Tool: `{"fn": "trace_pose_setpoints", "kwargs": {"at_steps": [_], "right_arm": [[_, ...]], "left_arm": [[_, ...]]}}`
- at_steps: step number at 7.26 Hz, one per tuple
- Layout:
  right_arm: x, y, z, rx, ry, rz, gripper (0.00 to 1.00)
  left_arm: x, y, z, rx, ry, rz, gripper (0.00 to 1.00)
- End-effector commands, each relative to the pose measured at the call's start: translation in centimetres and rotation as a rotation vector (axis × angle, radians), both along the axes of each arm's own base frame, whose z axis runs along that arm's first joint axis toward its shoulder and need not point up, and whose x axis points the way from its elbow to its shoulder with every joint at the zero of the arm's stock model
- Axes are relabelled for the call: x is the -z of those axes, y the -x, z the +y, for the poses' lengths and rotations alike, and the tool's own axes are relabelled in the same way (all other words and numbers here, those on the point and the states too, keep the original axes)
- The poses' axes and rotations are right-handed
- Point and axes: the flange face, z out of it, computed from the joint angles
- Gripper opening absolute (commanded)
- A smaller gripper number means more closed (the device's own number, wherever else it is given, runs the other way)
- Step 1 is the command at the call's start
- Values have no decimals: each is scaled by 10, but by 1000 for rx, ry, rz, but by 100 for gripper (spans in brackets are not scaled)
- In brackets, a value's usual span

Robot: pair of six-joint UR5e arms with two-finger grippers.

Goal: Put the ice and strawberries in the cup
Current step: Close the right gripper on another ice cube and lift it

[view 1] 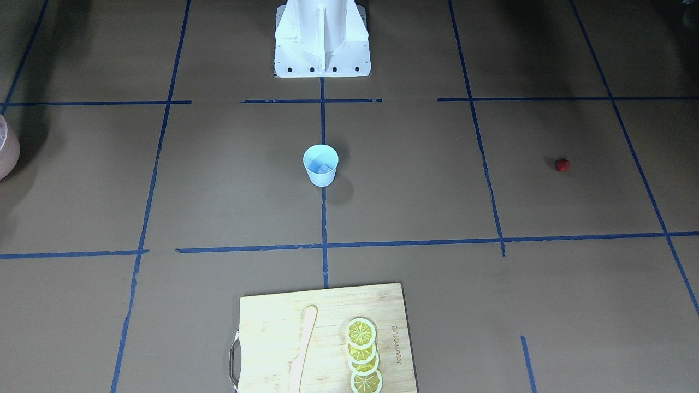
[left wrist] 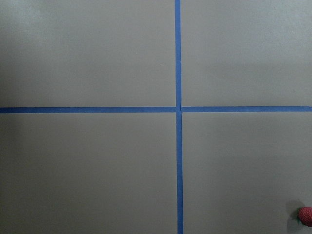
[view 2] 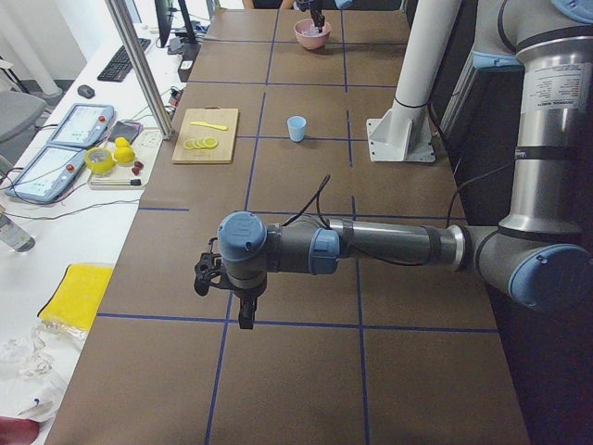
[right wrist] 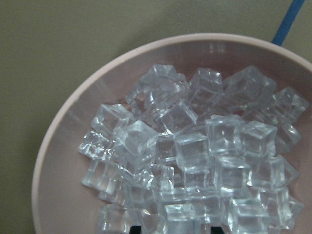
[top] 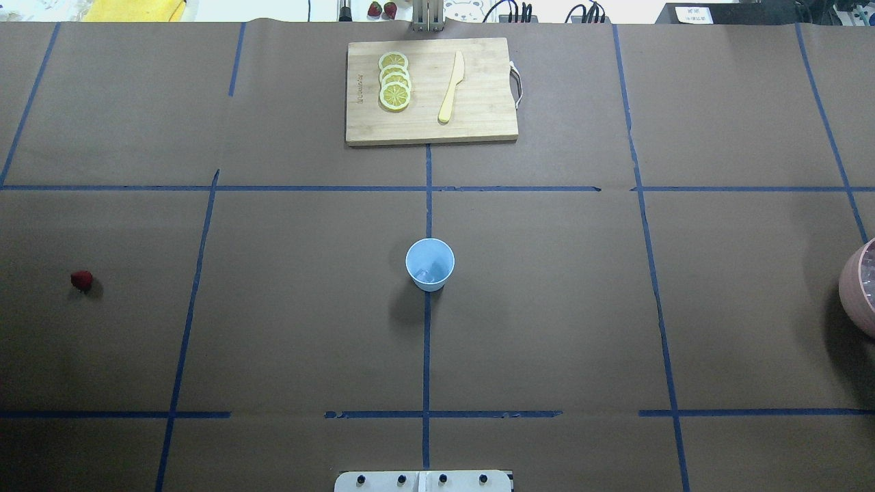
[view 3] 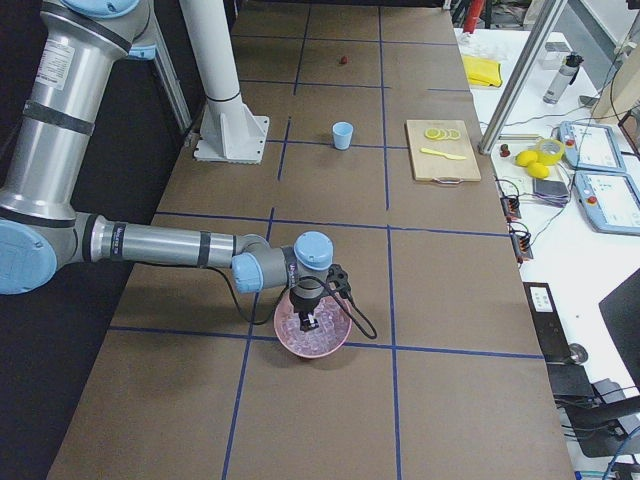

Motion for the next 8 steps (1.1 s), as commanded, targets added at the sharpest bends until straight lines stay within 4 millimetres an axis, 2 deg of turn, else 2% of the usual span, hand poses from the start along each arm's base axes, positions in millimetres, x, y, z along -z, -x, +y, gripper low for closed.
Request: {"fn": "trace_pose_setpoints", "kwargs": {"at_steps": [1,2,3,4,5,6,7,8], "right_arm": [[-1,0,0,0,1,0,41],[0,0,0,0,0,0,18],[2,0,-1,1,-7,-2,1],[6,1,-3,0,-13,-8,0],[25,1,-6,-2,-42,-21,0],[62,2,-8,-4,-73,-55,0],[99,-8,-12,-31,-68,-84,0],[142,-7,-25,-41,-88,-95,0]], "left_arm": [[0,0,0,0,-2,-1,100],[1,0,-1,0,-2,-1,100],[2,0,-1,1,-2,-1,100],[2,0,-1,1,-2,-1,100],[2,0,-2,1,-2,-1,100],[2,0,-2,1,-2,-1,100],[2,0,-2,1,-2,-1,100],[1,0,-1,1,-1,-1,100]]}}
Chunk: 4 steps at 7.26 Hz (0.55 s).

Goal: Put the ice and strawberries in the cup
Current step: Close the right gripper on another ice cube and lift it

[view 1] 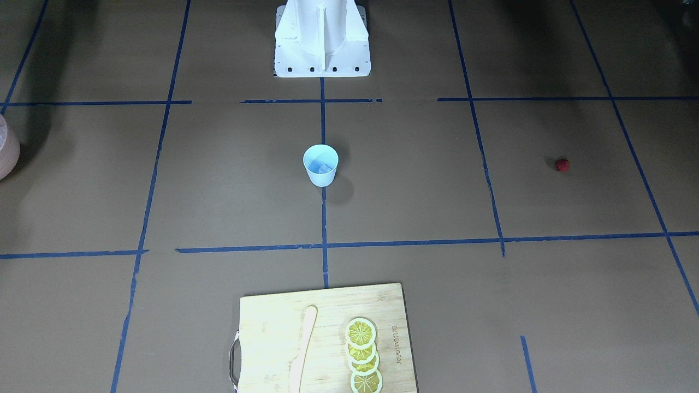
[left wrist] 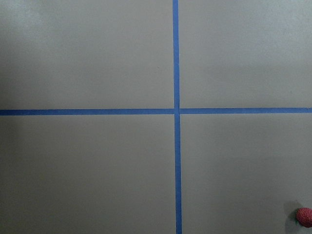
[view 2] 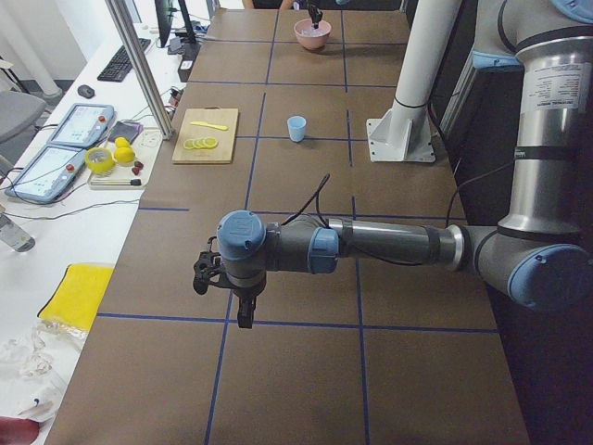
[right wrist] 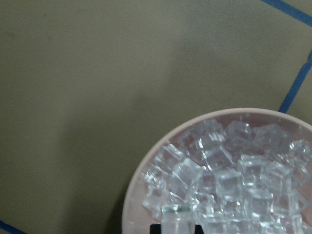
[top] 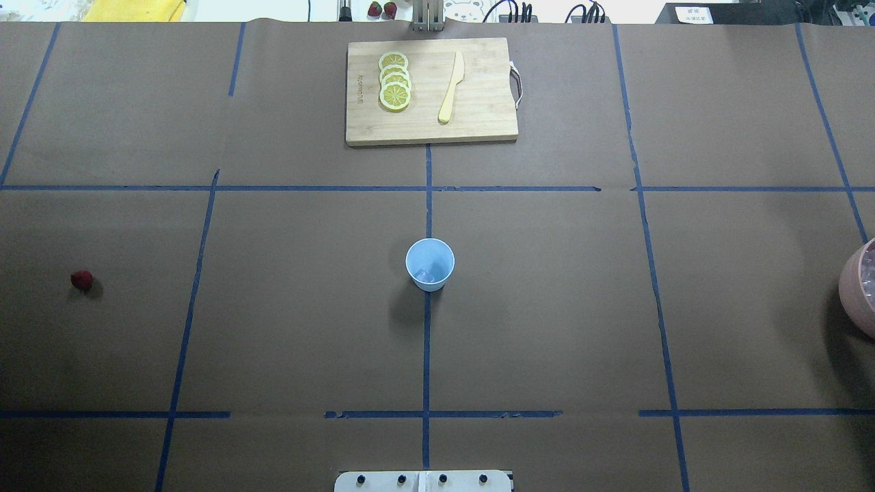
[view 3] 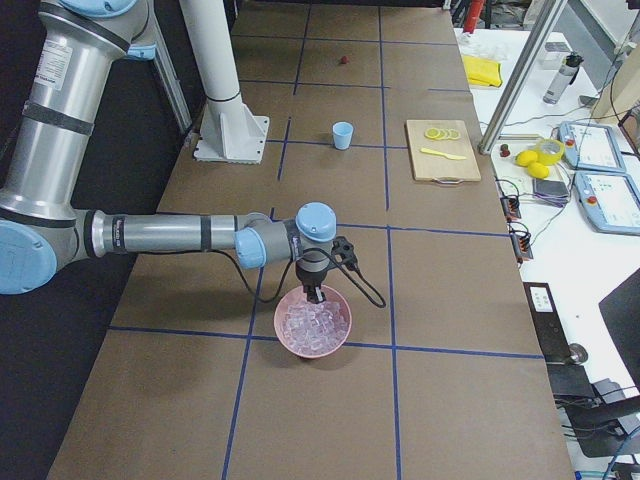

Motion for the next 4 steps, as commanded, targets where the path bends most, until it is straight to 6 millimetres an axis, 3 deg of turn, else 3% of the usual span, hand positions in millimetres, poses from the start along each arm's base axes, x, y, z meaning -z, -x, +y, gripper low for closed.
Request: {"fn": "trace_pose_setpoints", "kwargs": {"at_steps": [1,2,3,4], "right_arm": [[100,8,-48,-29,-40,-31,0],[153,21,-88,-35,-34,-32,0],[223,49,-125,-20,-26,-33,0],[281,83,-149,-26,16,-33,0]], "left_arm": [[-2,0,1,0,4,2,100],[-3,0,2,0,6,0,100],[-4,0,3,0,7,0,100],[-6,0,3,0,12,1,100]]}}
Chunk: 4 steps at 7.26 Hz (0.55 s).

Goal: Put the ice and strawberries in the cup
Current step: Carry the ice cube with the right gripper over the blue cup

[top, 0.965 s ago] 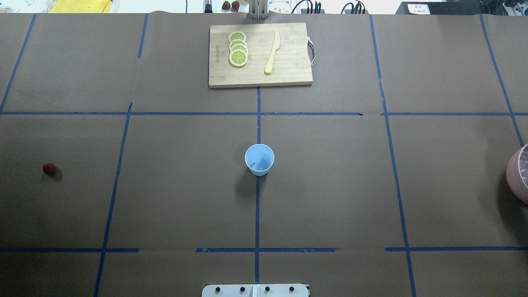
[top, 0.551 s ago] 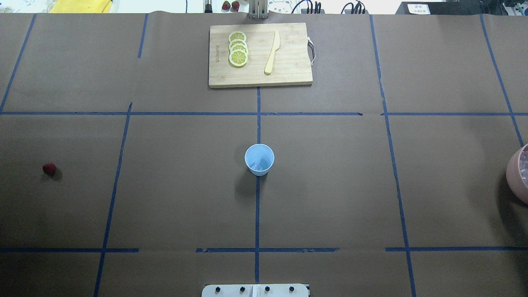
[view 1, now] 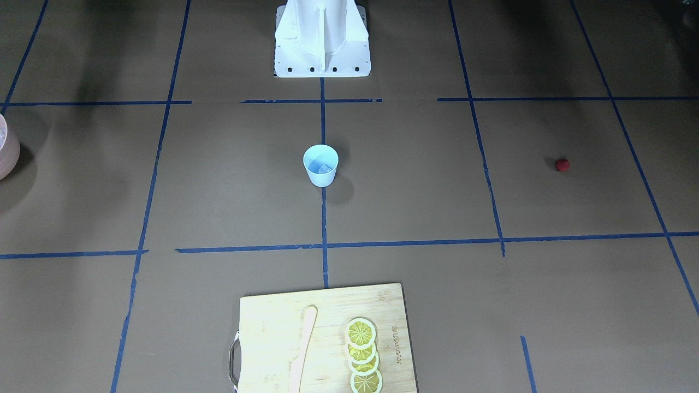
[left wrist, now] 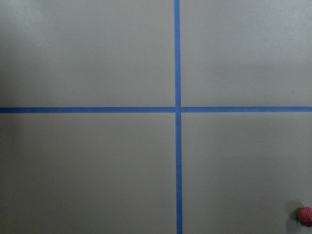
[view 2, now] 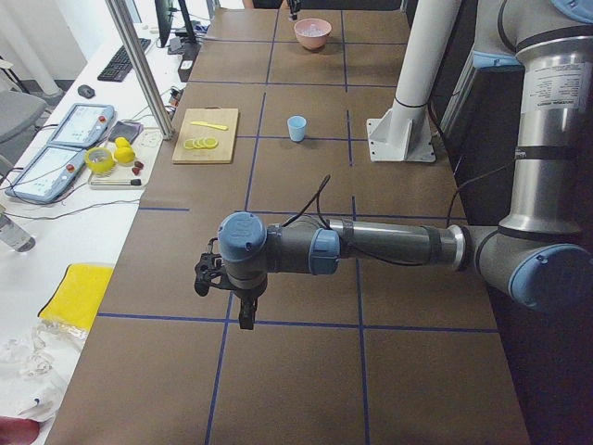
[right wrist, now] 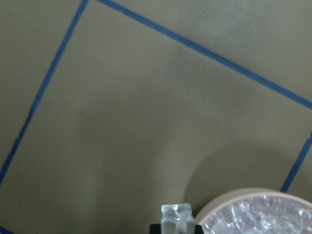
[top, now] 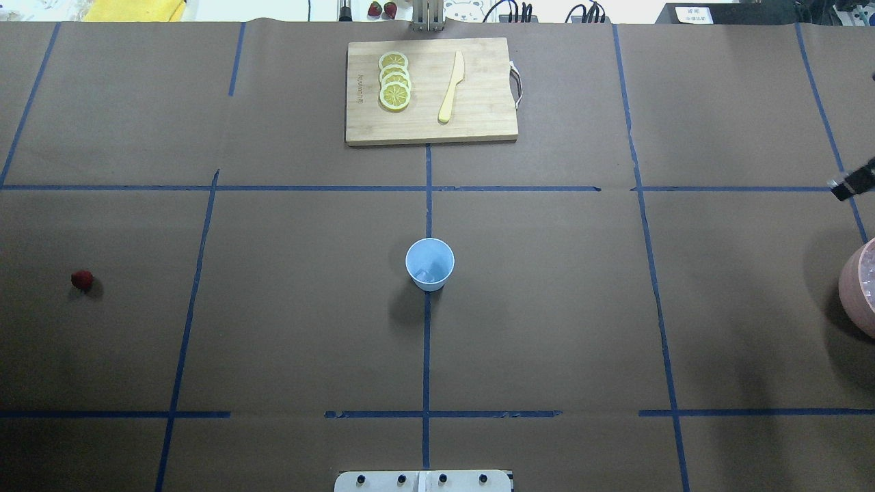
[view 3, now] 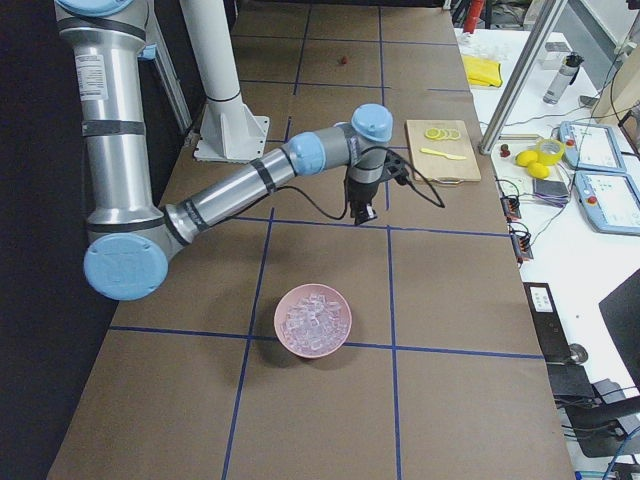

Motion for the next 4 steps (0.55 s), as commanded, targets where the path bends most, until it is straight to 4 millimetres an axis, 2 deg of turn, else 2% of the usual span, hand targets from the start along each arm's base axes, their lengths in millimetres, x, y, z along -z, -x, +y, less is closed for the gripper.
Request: {"fn": "trace_pose_setpoints", "kwargs": {"at_steps": [1,3,4], "right_arm": [[117,78,-36,-44,99,-8,0],[180,159,-19,-105,205,-25,0],[214,212,-1,-138,233,-8,0]], "left_arm": [[-4,0,0,0,7,0,100],[-6,0,1,0,12,1,100],[-7,0,1,0,13,1,100]]}}
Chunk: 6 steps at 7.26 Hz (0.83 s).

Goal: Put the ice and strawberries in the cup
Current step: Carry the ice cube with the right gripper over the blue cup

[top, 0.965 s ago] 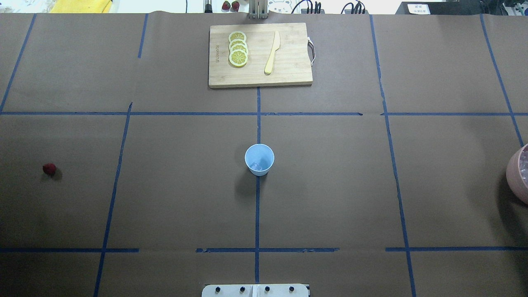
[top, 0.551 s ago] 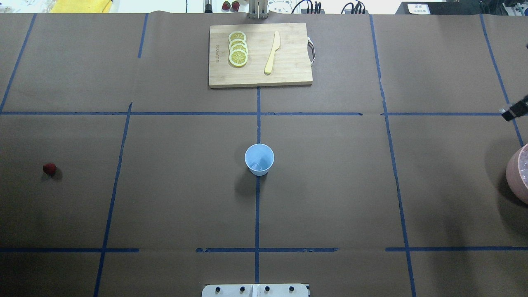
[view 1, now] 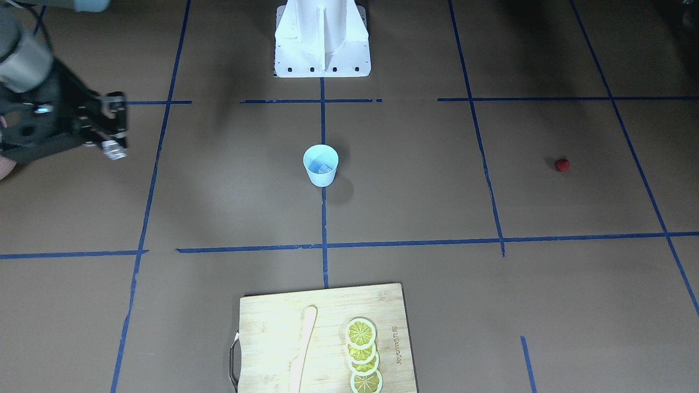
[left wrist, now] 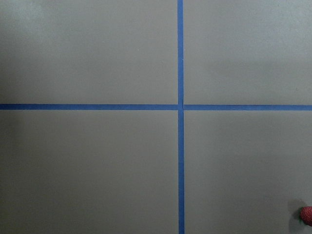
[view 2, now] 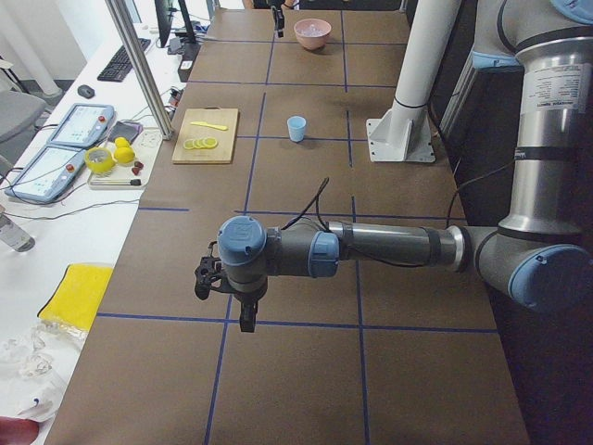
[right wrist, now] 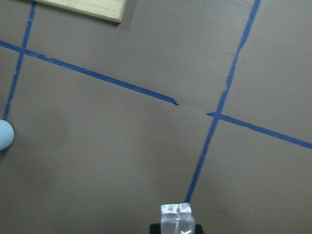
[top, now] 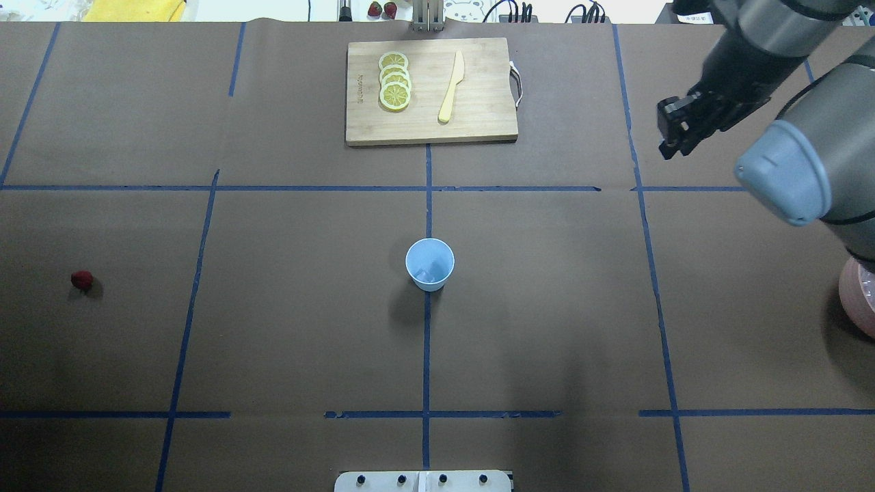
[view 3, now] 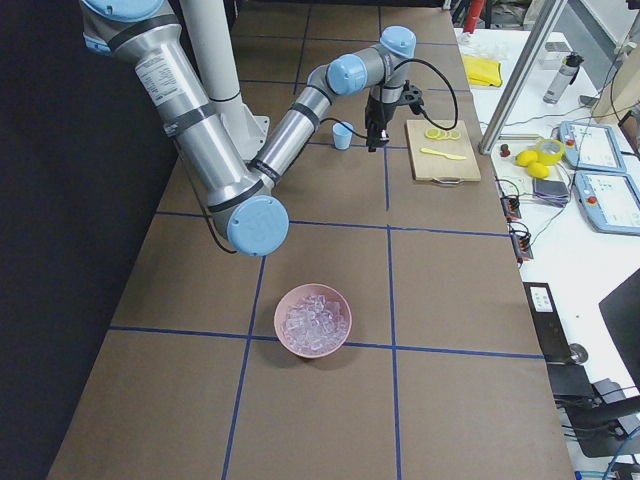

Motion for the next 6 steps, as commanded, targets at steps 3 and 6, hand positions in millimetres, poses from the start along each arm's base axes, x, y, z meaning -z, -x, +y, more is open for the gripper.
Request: {"fn": "trace_pose_setpoints", "kwargs": {"at_steps": [3,6], "right_arm": [[102,248,65,-143,14,6,0],[99,304,84,-143,16,72,0]], "left_arm": [[-4,0,1,-1,6,-1,100],[-10,0,-2,-3,16,1,100]]}}
